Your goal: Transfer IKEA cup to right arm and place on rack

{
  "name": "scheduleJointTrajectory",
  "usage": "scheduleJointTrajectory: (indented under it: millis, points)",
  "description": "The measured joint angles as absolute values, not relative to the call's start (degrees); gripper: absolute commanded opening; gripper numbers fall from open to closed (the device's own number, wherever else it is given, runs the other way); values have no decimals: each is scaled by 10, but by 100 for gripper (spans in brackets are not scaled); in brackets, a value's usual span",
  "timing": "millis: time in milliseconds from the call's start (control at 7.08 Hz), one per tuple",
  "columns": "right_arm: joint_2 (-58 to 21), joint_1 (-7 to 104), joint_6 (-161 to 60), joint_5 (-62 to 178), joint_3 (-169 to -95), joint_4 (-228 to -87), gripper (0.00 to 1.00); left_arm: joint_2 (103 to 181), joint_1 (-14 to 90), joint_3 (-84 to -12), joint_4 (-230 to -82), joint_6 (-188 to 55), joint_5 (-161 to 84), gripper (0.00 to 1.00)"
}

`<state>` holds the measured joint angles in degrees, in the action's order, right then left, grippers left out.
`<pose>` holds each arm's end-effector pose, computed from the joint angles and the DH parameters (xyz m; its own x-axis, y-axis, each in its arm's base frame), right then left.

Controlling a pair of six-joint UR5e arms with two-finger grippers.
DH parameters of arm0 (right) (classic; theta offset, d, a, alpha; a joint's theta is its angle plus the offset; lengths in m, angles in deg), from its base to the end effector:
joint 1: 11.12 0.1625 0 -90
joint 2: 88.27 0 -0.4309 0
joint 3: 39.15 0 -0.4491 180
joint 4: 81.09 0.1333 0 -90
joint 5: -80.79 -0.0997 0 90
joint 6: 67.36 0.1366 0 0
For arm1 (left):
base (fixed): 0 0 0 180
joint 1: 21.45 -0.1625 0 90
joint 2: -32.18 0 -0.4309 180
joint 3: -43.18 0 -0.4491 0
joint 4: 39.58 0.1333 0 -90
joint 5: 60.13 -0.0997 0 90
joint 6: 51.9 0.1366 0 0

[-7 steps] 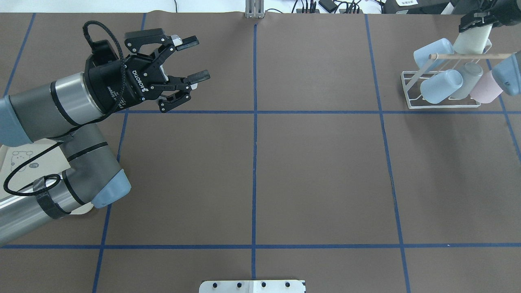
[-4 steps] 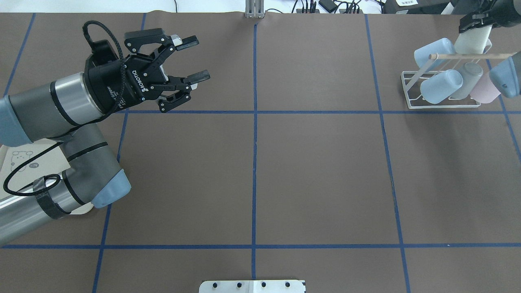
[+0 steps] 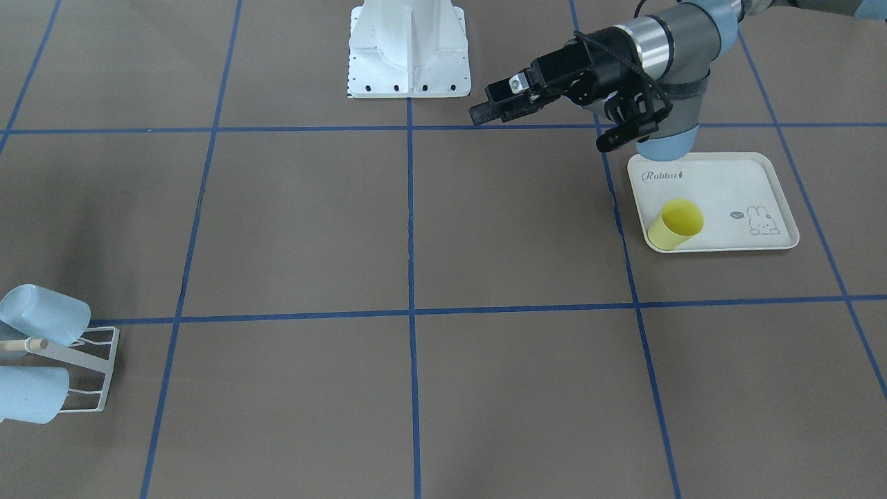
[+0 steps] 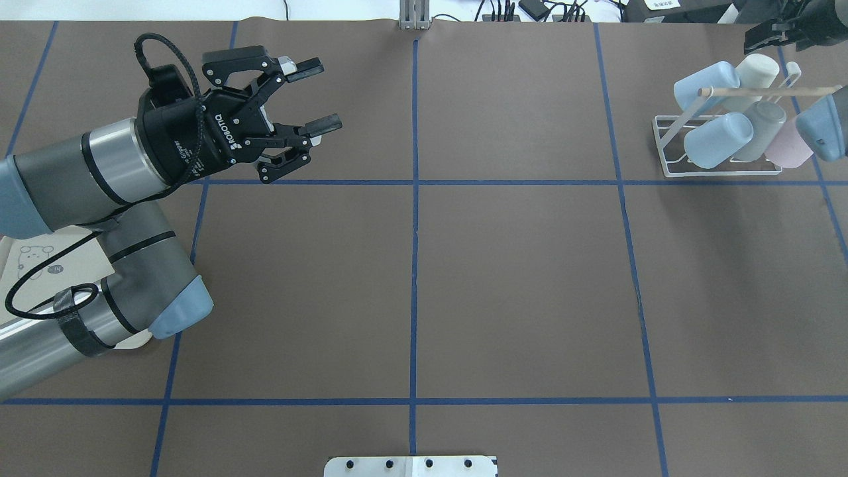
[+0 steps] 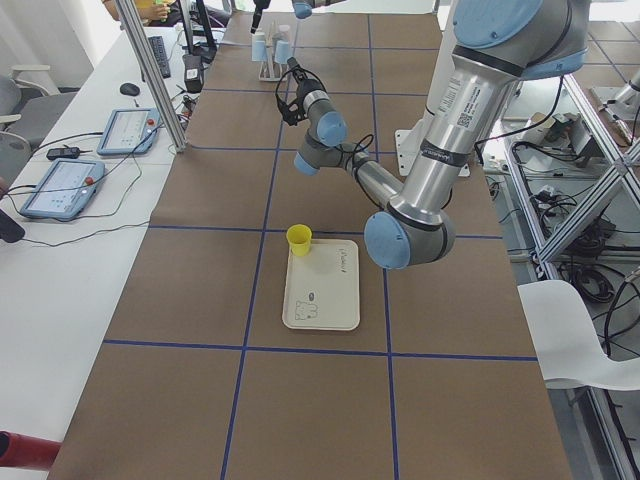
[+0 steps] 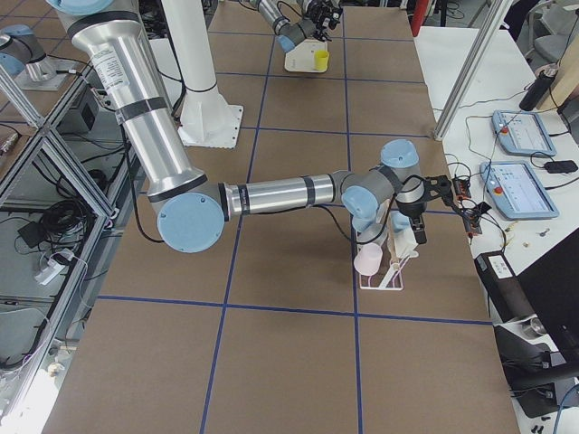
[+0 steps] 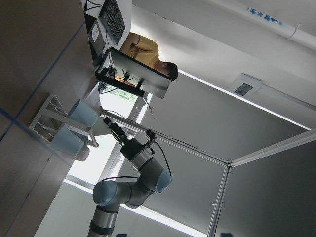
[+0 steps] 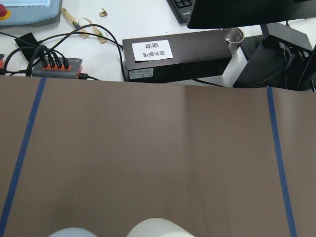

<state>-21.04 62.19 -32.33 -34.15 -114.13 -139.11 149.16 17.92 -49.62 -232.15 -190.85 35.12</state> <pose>-0.1479 -0.7570 0.5308 0.7746 -0.0018 0.6324 -0.2733 0.9009 0.3372 0.4016 -0.4858 0.1581 -0.7789 -0.3323 -0.5318 -0.0122 0.8560 -0.5169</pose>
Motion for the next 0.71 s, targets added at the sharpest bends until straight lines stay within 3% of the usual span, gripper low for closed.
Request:
scheduleJointTrajectory:
  millis: [424,706]
  points:
    - [-217,621,-300,-344,-1165,-1392,100,1487,188,-501,-2322,-1905,354,69]
    - [-224,590,-194,-346,-1221,-1395,100,1452,240,-504,-2313,-1844,404,69]
